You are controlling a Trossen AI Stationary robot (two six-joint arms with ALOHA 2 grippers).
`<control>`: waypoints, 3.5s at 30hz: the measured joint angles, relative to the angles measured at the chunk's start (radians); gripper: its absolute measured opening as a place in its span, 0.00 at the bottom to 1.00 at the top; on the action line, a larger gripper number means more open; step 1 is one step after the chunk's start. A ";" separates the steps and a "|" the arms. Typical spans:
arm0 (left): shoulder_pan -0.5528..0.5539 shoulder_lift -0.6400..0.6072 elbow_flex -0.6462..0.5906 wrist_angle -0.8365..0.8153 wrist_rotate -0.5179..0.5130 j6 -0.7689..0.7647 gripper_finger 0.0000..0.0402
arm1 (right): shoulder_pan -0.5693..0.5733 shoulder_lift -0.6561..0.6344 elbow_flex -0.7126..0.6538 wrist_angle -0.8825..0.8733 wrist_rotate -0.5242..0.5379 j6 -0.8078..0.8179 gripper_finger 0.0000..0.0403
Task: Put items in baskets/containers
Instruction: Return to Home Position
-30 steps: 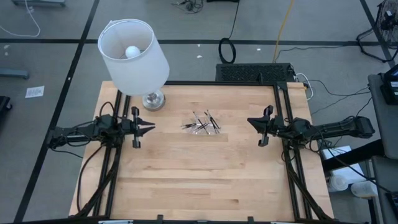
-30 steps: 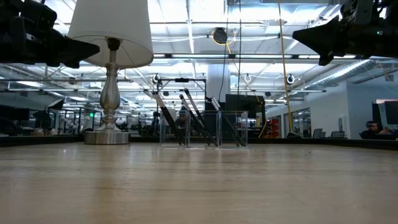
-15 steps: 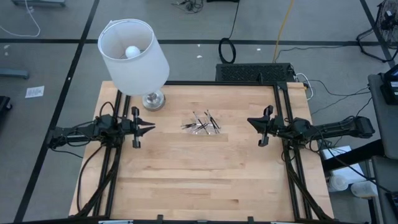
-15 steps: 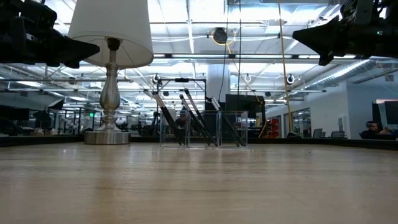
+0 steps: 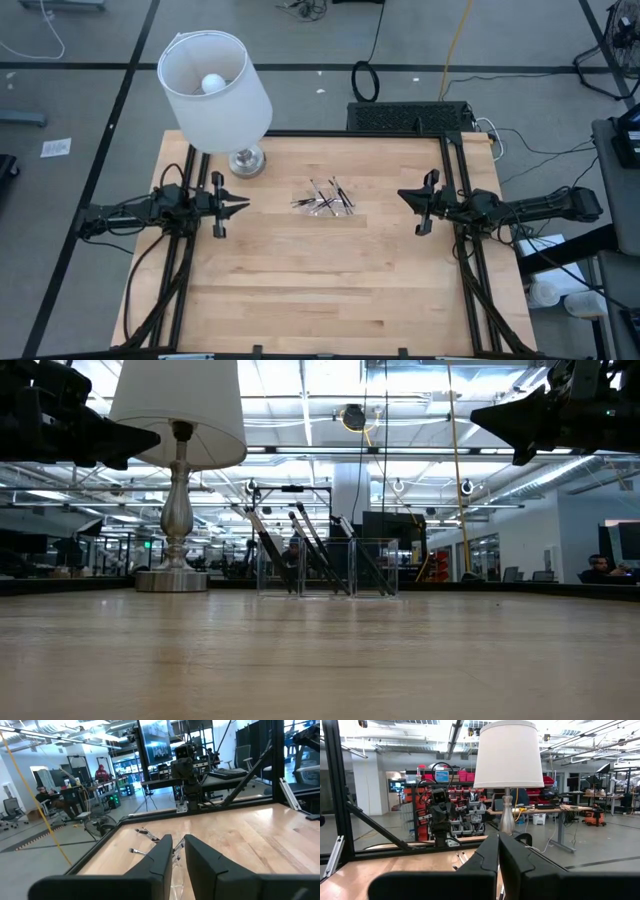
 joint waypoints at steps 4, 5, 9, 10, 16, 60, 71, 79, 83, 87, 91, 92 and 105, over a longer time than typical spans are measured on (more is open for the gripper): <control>0.000 0.000 0.000 0.000 0.000 0.000 0.14 | 0.000 0.000 0.000 0.000 0.000 0.000 0.00; 0.000 0.000 0.000 0.000 0.000 0.000 0.14 | 0.000 0.000 0.000 0.000 0.000 0.000 0.00; 0.000 0.000 0.000 0.000 0.000 0.000 0.13 | 0.000 0.000 0.000 0.000 0.000 0.000 0.00; 0.000 0.000 0.000 0.000 0.000 0.000 0.13 | 0.000 0.000 0.000 0.000 0.000 0.000 0.00; 0.000 0.000 0.000 0.000 0.000 0.000 0.15 | 0.000 0.000 0.000 0.000 0.000 0.000 0.00; 0.000 0.000 0.000 0.000 0.000 0.000 0.15 | 0.000 0.000 0.000 0.000 0.000 0.000 0.00; 0.000 0.000 0.000 0.000 0.000 0.000 0.15 | 0.000 0.000 0.000 0.000 0.000 0.000 0.00; 0.000 0.000 0.000 0.000 0.000 0.000 0.15 | 0.000 0.000 0.000 0.000 0.000 0.000 0.00; 0.000 0.000 0.000 0.000 0.000 0.000 0.15 | 0.000 0.000 0.000 0.000 0.000 0.000 0.00; 0.000 0.000 0.000 0.000 0.000 0.000 0.15 | 0.000 0.000 0.000 0.000 0.000 0.000 0.00; 0.000 0.000 0.000 0.000 0.000 0.000 0.15 | 0.000 0.000 0.000 0.000 0.000 0.000 0.00; 0.000 0.000 0.000 0.000 0.000 0.000 0.15 | 0.000 0.000 0.000 0.000 0.000 0.000 0.00; 0.000 0.000 0.000 0.000 0.000 0.000 0.15 | 0.000 0.000 0.000 0.000 0.000 0.000 0.00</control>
